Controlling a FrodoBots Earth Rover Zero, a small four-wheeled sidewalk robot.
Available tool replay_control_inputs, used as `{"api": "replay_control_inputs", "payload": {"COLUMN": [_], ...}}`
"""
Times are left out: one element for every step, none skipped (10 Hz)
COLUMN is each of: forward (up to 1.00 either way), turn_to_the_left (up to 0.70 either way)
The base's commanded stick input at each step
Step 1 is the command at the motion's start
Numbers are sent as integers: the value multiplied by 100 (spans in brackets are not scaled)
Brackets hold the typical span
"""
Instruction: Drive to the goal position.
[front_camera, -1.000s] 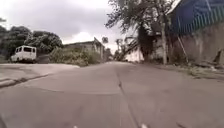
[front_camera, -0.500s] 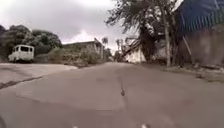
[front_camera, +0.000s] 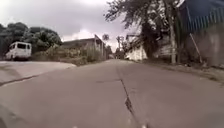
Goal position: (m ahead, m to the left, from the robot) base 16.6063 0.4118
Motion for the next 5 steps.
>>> {"api": "replay_control_inputs", "payload": {"forward": [100, 100, 99, 98, 97], "turn_to_the_left": [-8, -16, -21, -25, -30]}}
